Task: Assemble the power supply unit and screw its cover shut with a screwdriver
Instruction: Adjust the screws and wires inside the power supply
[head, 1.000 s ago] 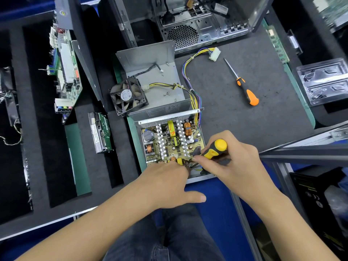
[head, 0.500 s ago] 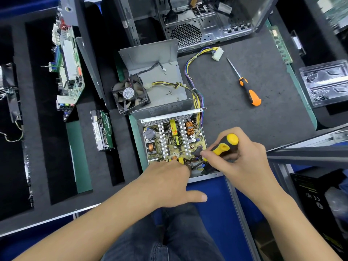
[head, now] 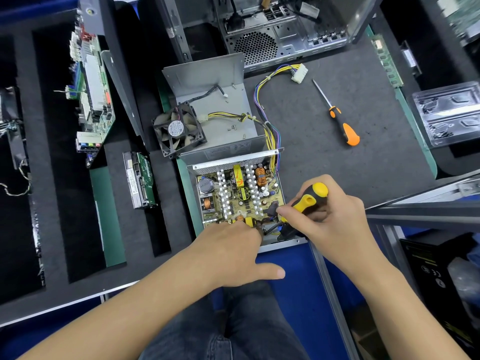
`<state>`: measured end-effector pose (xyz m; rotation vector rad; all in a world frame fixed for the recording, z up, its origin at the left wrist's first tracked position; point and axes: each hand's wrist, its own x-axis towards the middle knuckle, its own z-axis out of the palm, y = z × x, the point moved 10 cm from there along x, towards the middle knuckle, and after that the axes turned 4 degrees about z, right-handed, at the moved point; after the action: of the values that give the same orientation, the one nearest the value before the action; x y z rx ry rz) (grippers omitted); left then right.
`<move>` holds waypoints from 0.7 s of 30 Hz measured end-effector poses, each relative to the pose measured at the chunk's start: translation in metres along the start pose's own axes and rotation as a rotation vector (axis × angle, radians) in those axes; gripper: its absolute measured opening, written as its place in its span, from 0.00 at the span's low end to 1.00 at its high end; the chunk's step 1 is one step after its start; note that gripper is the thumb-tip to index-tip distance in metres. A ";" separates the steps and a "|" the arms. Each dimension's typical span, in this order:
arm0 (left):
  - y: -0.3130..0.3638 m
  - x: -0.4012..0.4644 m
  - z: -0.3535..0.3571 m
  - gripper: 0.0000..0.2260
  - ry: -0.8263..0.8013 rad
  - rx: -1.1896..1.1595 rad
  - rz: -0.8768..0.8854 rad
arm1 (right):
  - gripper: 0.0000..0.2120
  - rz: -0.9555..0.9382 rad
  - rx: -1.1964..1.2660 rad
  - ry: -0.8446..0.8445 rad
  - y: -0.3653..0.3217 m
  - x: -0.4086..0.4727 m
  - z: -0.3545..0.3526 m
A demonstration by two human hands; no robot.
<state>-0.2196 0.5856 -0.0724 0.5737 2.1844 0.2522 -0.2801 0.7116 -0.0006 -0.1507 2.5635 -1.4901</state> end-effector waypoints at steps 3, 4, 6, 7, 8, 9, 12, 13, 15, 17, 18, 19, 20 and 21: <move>0.000 0.000 0.000 0.31 -0.001 -0.001 -0.002 | 0.17 0.005 0.013 -0.001 0.001 0.001 0.000; 0.000 0.000 -0.001 0.30 -0.002 0.000 -0.002 | 0.17 0.002 0.007 -0.001 0.001 0.001 0.001; 0.000 0.000 -0.001 0.30 -0.003 0.003 -0.002 | 0.17 0.005 0.006 0.001 0.001 0.001 0.001; 0.000 0.000 -0.001 0.30 -0.004 0.002 -0.002 | 0.17 0.009 0.013 0.002 0.001 0.002 0.001; 0.000 0.000 -0.001 0.30 -0.004 0.001 -0.003 | 0.17 0.012 0.020 0.004 0.001 0.002 0.001; 0.000 0.000 -0.001 0.29 -0.005 0.001 -0.003 | 0.17 0.015 0.022 0.003 0.000 0.002 0.001; 0.000 0.000 0.000 0.29 -0.007 0.008 -0.004 | 0.18 0.025 0.038 0.004 0.001 0.003 0.001; 0.000 0.000 0.000 0.30 -0.007 0.008 -0.002 | 0.18 0.030 0.044 0.004 0.002 0.003 0.001; 0.000 0.000 0.000 0.30 -0.006 0.007 0.001 | 0.18 0.041 0.049 0.003 0.003 0.003 0.000; 0.000 0.000 0.001 0.32 -0.010 0.008 -0.002 | 0.17 0.062 0.074 0.003 0.005 0.003 0.000; 0.000 0.000 0.001 0.32 -0.010 0.007 -0.005 | 0.17 0.071 0.088 0.006 0.006 0.003 0.000; 0.000 0.000 0.000 0.32 -0.007 0.005 -0.008 | 0.16 0.081 0.101 0.010 0.007 0.003 -0.001; 0.000 0.000 0.000 0.32 -0.003 0.003 -0.009 | 0.16 0.095 0.114 0.014 0.008 0.003 -0.001; -0.001 -0.001 -0.001 0.32 0.001 0.001 -0.010 | 0.16 0.110 0.125 0.018 0.008 0.003 -0.002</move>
<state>-0.2201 0.5848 -0.0718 0.5637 2.1875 0.2463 -0.2835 0.7171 -0.0071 0.0207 2.4398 -1.6110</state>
